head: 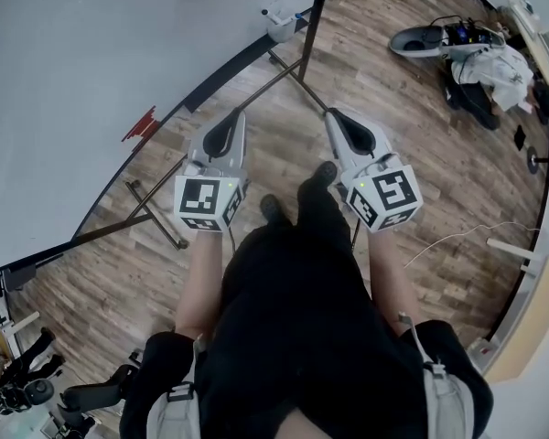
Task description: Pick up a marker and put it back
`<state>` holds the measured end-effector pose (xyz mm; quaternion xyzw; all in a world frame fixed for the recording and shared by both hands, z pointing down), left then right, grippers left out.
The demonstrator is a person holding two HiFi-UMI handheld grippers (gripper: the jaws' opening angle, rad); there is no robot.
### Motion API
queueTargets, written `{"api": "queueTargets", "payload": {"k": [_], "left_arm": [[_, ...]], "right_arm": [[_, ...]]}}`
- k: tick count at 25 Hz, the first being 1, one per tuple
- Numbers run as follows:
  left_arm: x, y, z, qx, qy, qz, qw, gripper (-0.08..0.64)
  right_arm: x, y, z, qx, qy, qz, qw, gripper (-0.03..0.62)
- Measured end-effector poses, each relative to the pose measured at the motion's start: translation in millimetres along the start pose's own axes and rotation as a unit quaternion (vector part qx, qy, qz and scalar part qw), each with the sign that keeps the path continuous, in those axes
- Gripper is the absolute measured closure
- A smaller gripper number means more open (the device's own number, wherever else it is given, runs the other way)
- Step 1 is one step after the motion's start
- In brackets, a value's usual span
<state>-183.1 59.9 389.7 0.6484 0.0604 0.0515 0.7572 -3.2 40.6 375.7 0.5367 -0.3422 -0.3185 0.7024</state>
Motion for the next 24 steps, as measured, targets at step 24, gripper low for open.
{"api": "queueTargets", "payload": {"k": [24], "left_arm": [[5,-2,-3,-0.005,0.021,-0.007,0.9997,0.549]], "right_arm": [[-11,3,-6,-0.014,0.002,-0.009,1.0,0.591]]}}
Point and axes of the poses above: the fingertips, and each gripper's own axes: z forward along the fingers, x to its right, y out of its underside, the point moved 3 cm from there along -z, backward along the fingers, and after that the axes turned 11 degrees about -y, right-handed, at the moved point
